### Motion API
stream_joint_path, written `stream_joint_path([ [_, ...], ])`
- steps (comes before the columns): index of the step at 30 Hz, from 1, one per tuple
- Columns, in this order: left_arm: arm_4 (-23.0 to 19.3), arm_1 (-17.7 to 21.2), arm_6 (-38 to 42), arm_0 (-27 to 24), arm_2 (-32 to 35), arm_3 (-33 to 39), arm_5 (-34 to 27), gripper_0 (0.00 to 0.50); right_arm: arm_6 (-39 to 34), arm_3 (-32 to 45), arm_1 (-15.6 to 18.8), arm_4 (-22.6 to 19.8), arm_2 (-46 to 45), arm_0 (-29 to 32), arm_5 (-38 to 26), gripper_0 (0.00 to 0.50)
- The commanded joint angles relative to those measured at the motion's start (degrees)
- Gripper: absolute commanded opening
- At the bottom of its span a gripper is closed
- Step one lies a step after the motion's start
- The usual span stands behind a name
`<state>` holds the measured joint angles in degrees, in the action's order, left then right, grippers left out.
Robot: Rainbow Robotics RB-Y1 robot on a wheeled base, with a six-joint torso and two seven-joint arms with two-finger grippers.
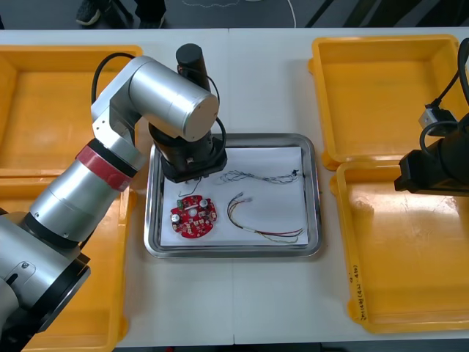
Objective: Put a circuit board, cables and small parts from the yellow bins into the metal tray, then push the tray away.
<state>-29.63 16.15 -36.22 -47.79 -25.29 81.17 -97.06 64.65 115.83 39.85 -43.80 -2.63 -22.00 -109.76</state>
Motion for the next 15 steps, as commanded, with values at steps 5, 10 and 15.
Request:
stream_joint_path([
  [5,0.0,-1.3,0.4,-2.7,-0.9,0.3,0.7,0.096,0.0,1.1,-0.7,-0.7,-2.0,1.0,-0.2,0.500],
  [10,-0.1,-1.0,0.4,-2.7,-0.9,0.3,0.6,0.446,0.0,1.1,-0.7,-0.8,-2.0,1.3,-0.2,0.500],
  [15,-0.1,-0.3,0.4,-2.7,-0.9,1.4,0.4,0.500,0.0,1.1,-0.7,-1.0,-2.0,1.3,-0.2,0.500],
])
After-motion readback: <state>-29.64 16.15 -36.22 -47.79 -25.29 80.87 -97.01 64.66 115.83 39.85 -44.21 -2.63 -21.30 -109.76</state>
